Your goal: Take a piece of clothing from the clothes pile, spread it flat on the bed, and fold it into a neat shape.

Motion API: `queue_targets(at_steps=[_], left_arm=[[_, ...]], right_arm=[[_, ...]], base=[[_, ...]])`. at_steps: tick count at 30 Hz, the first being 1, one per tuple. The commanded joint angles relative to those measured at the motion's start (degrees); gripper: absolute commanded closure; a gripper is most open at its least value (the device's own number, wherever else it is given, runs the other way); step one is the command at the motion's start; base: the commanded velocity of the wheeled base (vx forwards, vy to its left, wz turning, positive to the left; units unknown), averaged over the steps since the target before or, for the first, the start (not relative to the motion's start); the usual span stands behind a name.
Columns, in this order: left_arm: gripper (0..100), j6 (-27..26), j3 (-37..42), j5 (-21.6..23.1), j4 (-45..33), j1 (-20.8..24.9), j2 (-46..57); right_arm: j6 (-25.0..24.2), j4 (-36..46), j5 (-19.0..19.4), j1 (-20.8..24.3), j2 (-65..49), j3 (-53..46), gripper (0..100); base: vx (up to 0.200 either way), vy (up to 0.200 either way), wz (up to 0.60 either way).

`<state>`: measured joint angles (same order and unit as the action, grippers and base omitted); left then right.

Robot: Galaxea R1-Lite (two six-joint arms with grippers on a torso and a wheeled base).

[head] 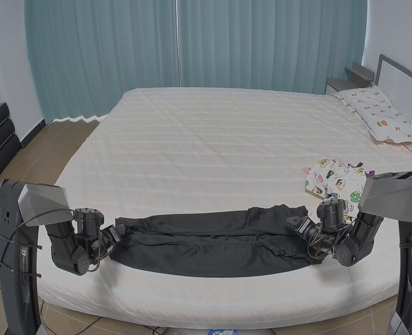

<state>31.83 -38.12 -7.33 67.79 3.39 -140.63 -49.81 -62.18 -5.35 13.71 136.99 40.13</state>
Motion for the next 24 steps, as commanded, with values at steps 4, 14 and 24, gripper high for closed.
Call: queue_targets(at_steps=[4,14,24], left_arm=[[0,3.4,8.1,7.4,0.1,-4.3,9.8],[0,3.4,14.9,14.9,0.1,-3.0,9.8],[0,3.4,13.0,12.4,0.4,0.2,5.3]], right_arm=[[-0.2,-3.6,0.5,-1.8,-1.5,-3.5,0],[-2.2,-7.2,2.5,-1.2,-1.6,-7.2,0],[-3.3,-7.2,3.6,-0.5,-1.5,-7.4,0]], base=[[0.0,0.0,0.0],[0.0,0.0,0.0],[0.0,0.0,0.0]])
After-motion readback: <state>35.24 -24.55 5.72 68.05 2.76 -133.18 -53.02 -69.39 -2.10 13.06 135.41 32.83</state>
